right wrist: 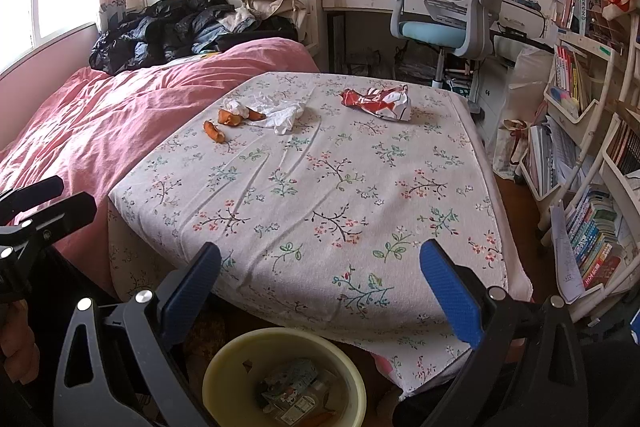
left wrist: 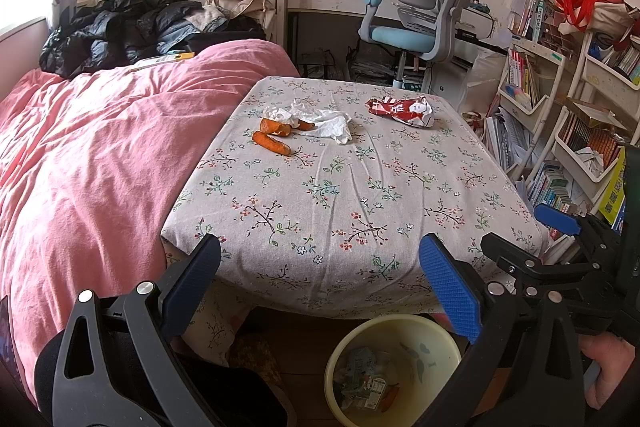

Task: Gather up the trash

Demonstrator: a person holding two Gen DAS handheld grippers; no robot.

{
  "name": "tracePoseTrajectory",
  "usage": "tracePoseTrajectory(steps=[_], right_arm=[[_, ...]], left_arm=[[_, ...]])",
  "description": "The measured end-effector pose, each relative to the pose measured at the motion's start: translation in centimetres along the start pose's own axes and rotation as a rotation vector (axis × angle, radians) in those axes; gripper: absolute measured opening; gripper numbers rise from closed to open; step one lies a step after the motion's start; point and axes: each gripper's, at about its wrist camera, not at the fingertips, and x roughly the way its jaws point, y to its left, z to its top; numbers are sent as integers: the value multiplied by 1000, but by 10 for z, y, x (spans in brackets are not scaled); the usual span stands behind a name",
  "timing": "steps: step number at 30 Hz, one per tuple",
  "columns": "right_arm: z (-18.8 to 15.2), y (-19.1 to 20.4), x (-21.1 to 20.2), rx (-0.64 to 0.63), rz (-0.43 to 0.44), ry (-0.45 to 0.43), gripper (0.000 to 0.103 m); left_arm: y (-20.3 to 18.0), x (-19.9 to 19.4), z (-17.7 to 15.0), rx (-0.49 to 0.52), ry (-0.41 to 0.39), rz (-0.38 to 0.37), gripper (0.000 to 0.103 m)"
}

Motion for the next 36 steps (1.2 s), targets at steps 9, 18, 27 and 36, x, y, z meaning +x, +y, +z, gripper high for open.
tracePoseTrajectory(steps=[9, 18, 27, 36], right_arm=[[2, 2, 0, -7, 4, -1, 96], [1, 2, -1, -7, 2, -2, 96], [0, 3, 0, -7, 2, -2, 96], [0, 4, 1, -10, 4, -1, 96]], left_arm=[[1, 0, 0, 0, 0, 0, 96], [0, 0, 0, 0, 0, -1, 96], [1, 0, 0, -1, 0, -1, 96], [1, 1, 0, -2, 1, -1, 96]])
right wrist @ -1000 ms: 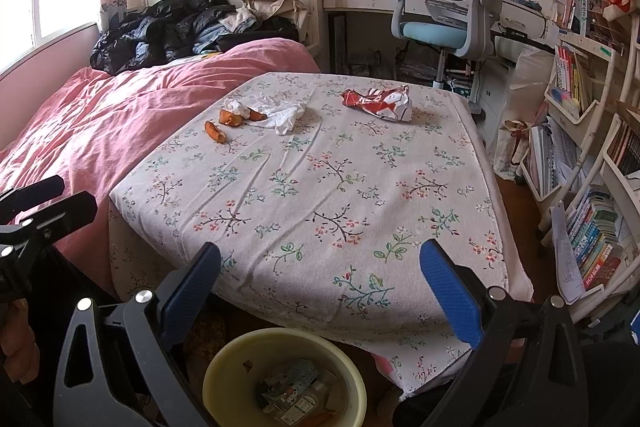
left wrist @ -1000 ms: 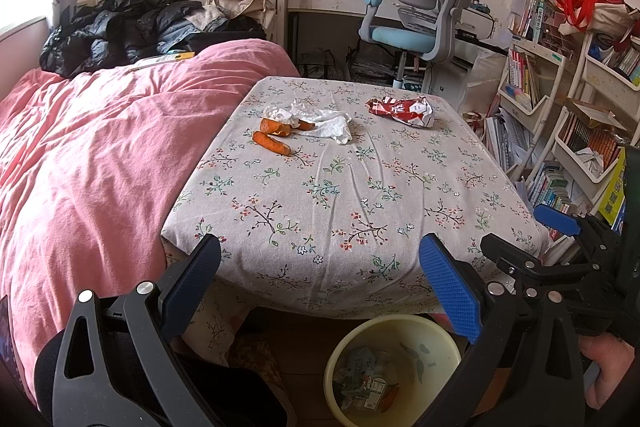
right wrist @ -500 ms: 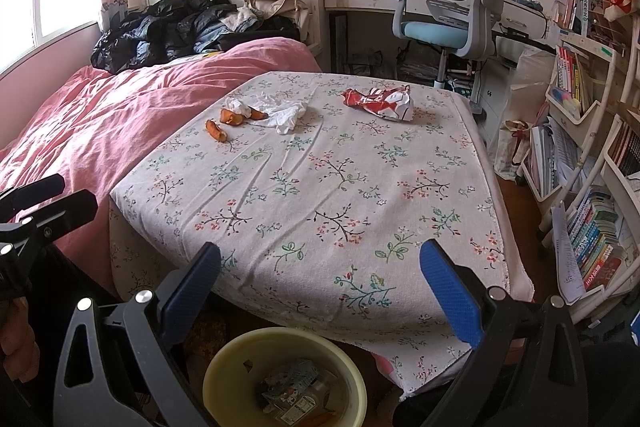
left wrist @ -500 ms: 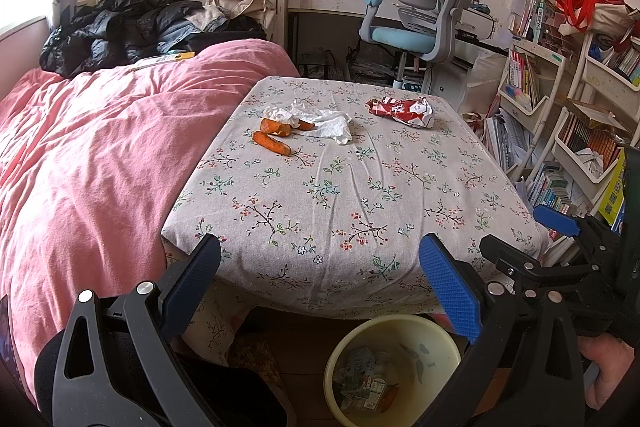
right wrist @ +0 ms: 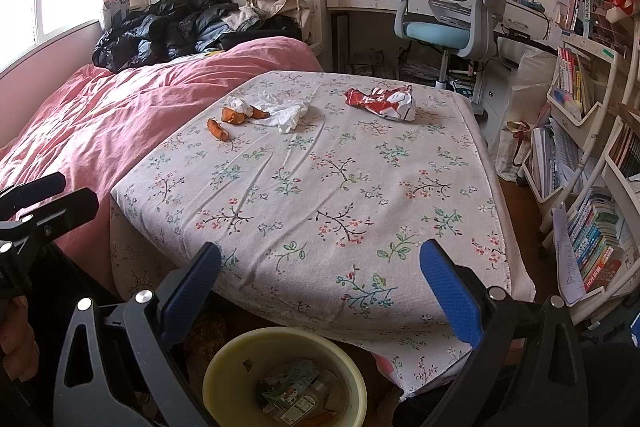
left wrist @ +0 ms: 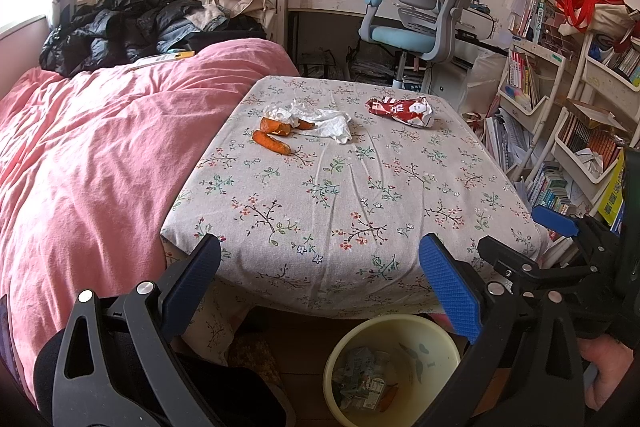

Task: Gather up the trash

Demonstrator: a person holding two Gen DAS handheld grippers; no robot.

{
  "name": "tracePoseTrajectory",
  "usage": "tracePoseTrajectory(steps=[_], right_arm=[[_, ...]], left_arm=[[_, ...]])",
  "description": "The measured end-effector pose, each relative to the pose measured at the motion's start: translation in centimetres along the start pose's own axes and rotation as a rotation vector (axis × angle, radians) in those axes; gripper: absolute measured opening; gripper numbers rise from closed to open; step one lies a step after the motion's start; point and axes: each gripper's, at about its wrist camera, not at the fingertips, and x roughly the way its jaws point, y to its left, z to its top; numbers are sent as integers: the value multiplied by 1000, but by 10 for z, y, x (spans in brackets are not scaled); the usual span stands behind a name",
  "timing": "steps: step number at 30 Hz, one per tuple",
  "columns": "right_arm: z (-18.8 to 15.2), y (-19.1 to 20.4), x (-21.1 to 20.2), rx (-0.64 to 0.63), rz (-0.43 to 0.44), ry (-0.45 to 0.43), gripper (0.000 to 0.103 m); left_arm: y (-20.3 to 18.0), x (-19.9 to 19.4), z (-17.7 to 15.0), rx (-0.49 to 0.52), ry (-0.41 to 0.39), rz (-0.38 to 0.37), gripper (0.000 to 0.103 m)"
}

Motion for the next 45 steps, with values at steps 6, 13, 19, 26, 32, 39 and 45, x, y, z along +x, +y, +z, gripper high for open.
tracePoseTrajectory(steps=[6, 13, 19, 26, 32, 39, 45], right_arm=[[0, 3, 2, -4, 3, 0, 96], [0, 4, 3, -6, 3, 1, 96], [0, 6, 4, -9, 3, 0, 96], [-1, 8, 5, -12, 5, 0, 96], [-1, 8, 5, -11, 4, 0, 96], [-2, 10, 5, -18, 6, 1, 96], [-2, 10, 5, -17, 5, 0, 96]], left_arm=[[0, 0, 0, 1, 0, 0, 96], [-1, 0, 0, 0, 0, 0, 96], [0, 0, 0, -1, 0, 0, 96], [0, 0, 0, -2, 1, -1, 96], [0, 0, 0, -4, 1, -1, 96], [1, 0, 0, -4, 2, -1, 96], [1, 0, 0, -4, 2, -1, 96]])
